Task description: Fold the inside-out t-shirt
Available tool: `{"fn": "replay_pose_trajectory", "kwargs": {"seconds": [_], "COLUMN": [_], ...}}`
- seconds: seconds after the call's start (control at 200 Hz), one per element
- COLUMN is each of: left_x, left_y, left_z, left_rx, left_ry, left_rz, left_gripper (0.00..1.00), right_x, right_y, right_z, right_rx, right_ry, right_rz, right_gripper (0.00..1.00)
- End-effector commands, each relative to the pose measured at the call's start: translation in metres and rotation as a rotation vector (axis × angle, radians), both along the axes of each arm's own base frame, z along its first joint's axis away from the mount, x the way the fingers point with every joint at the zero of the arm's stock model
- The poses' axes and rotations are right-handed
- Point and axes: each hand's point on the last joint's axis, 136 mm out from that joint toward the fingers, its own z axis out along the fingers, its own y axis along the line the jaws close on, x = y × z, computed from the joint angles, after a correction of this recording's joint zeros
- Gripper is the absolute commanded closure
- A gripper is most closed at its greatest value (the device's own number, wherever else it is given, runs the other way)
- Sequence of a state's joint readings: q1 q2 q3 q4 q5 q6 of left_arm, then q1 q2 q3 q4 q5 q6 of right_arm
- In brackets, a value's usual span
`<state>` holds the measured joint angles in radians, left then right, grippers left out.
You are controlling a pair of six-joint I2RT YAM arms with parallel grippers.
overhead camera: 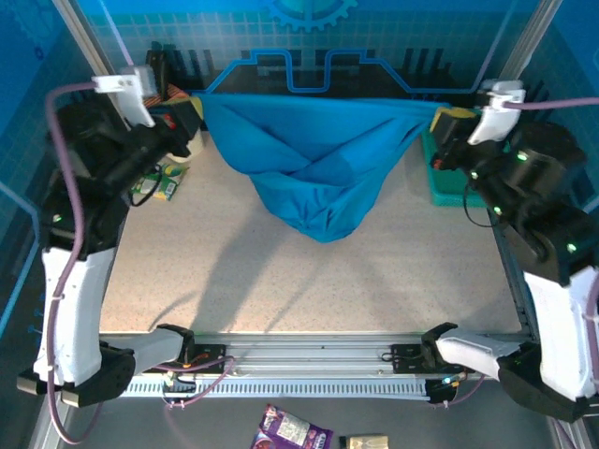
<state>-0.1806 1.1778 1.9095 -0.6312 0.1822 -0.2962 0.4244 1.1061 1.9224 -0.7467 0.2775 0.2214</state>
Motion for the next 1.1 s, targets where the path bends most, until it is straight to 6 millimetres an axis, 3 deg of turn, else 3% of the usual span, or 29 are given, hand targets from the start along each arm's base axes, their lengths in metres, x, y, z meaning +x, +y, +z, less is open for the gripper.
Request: {"fn": "replay_pose_trajectory", "kwargs": {"seconds": [0.0, 0.125, 0.27, 0.33, 0.385, 0.48, 0.595, 0.665, 0.71, 0.845, 0.891, 1.021, 1.096], "left_x": [0.012, 0.046, 0.092, 0.107, 0.113, 0.109, 0.085, 0.072, 0.067, 0.061, 0.056, 0.044, 0.039], "left_y": [0.021, 0.024, 0.029, 0.035, 0.043, 0.052, 0.053, 0.050, 0.044, 0.023, 0.014, -0.013, -0.027], "left_z": [0.019, 0.015, 0.007, 0.012, 0.028, 0.063, 0.102, 0.109, 0.105, 0.063, 0.042, -0.058, -0.132], "left_rx": [0.050, 0.080, 0.092, 0.077, 0.052, -0.030, -0.074, -0.080, -0.086, -0.098, -0.101, -0.076, -0.082], "left_ry": [-0.057, -0.042, -0.009, -0.014, -0.043, -0.108, -0.213, -0.234, -0.220, -0.105, -0.053, 0.167, 0.332], "left_rz": [0.121, 0.164, 0.196, 0.203, 0.206, 0.162, 0.122, 0.097, 0.064, -0.066, -0.118, -0.208, -0.237], "left_gripper": [1.00, 1.00, 1.00, 1.00, 1.00, 1.00, 1.00, 1.00, 1.00, 1.00, 1.00, 1.00, 1.00], "right_x": [0.008, 0.047, 0.107, 0.130, 0.148, 0.164, 0.162, 0.157, 0.155, 0.149, 0.144, 0.117, 0.097], "right_y": [-0.020, 0.000, 0.033, 0.045, 0.055, 0.064, 0.061, 0.058, 0.057, 0.054, 0.052, 0.048, 0.050], "right_z": [0.025, 0.006, -0.027, -0.032, -0.030, -0.011, 0.018, 0.021, 0.012, -0.054, -0.093, -0.209, -0.279], "right_rx": [-0.023, -0.039, -0.030, -0.016, -0.002, 0.032, 0.073, 0.083, 0.079, 0.049, 0.032, 0.015, 0.030], "right_ry": [-0.095, -0.041, 0.024, 0.017, 0.005, -0.040, -0.100, -0.103, -0.078, 0.082, 0.169, 0.446, 0.622], "right_rz": [-0.122, -0.095, -0.033, -0.009, 0.010, 0.033, 0.033, 0.031, 0.029, 0.033, 0.030, 0.034, 0.047], "right_gripper": [1.00, 1.00, 1.00, 1.00, 1.00, 1.00, 1.00, 1.00, 1.00, 1.00, 1.00, 1.00, 1.00]}}
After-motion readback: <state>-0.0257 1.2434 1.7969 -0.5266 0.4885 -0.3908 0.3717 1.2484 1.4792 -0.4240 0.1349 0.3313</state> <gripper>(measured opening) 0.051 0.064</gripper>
